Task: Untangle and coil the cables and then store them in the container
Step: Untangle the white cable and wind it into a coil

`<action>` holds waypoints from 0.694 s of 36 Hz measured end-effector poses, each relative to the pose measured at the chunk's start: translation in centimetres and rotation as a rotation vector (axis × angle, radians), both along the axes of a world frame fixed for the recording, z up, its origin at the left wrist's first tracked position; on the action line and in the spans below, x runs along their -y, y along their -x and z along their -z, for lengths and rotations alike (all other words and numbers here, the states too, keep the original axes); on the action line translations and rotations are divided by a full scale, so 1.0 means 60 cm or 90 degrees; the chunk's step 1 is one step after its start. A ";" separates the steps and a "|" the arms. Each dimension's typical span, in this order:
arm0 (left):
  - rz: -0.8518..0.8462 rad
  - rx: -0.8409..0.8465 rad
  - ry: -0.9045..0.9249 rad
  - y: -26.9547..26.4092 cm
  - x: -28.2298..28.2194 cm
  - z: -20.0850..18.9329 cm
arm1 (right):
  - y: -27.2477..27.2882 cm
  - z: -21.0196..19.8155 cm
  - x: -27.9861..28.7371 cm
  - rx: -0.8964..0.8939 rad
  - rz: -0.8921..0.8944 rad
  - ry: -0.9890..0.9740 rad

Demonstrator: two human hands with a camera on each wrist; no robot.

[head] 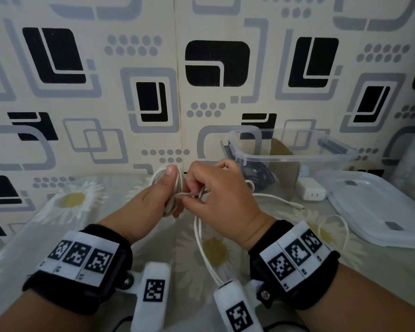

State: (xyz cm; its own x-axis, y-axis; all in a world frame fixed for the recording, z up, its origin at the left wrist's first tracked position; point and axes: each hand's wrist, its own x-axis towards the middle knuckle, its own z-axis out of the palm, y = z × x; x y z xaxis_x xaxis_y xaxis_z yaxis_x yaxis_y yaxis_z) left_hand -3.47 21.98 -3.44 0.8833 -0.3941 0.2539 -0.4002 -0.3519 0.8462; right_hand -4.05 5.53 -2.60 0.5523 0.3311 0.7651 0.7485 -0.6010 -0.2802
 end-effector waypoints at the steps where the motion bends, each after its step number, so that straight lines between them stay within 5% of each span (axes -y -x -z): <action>1: 0.004 0.002 -0.029 0.002 0.001 -0.002 | 0.000 0.000 0.000 0.001 0.001 -0.001; 6: 0.000 -0.018 -0.087 0.010 0.005 -0.008 | -0.001 0.002 -0.002 0.005 0.004 -0.019; 14: 0.058 -0.149 0.086 0.010 0.004 -0.008 | -0.009 -0.001 0.001 0.008 0.023 -0.043; 25: 0.035 -0.139 0.169 -0.002 -0.014 -0.012 | -0.018 -0.003 0.014 -0.107 0.112 0.003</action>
State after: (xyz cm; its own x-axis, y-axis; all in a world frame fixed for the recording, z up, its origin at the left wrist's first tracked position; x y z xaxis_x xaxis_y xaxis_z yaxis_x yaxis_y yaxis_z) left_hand -3.37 22.85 -2.73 0.9071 -0.3888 0.1611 -0.2118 -0.0910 0.9731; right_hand -2.99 4.72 -2.42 0.7210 0.2228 0.6561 0.5758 -0.7194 -0.3885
